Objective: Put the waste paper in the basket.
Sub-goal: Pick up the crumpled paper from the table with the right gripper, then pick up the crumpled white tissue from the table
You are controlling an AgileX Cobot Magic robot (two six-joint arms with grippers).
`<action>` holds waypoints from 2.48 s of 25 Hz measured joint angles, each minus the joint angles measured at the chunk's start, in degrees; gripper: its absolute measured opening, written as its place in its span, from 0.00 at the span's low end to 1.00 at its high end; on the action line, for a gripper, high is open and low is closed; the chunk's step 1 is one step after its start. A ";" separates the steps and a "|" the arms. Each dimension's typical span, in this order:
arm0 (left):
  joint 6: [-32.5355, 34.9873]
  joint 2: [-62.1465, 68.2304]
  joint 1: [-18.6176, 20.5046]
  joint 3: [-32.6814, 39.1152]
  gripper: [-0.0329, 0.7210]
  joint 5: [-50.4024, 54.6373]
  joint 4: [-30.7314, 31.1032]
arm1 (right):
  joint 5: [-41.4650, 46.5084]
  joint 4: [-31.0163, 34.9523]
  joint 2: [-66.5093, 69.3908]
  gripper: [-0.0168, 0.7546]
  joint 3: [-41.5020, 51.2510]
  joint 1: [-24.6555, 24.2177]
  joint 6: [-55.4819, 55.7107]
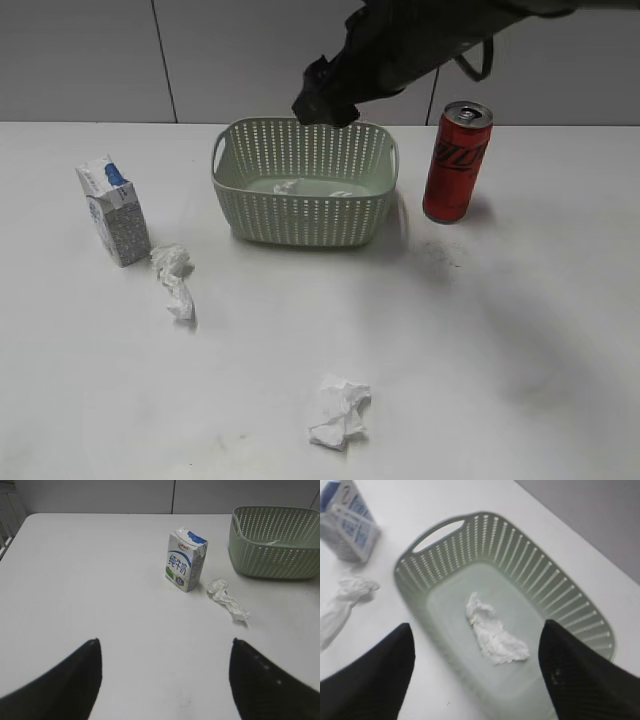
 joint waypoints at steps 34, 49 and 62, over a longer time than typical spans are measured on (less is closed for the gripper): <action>0.00 0.00 0.00 0.00 0.82 0.00 0.00 | 10.91 -13.45 -2.03 0.59 21.84 15.77 51.89; 0.00 0.00 0.00 0.00 0.82 0.00 0.00 | 11.35 -7.72 7.62 0.46 21.99 15.77 52.51; 0.00 0.00 0.00 0.00 0.82 0.00 0.00 | 12.26 -6.47 0.21 0.02 21.44 16.09 47.11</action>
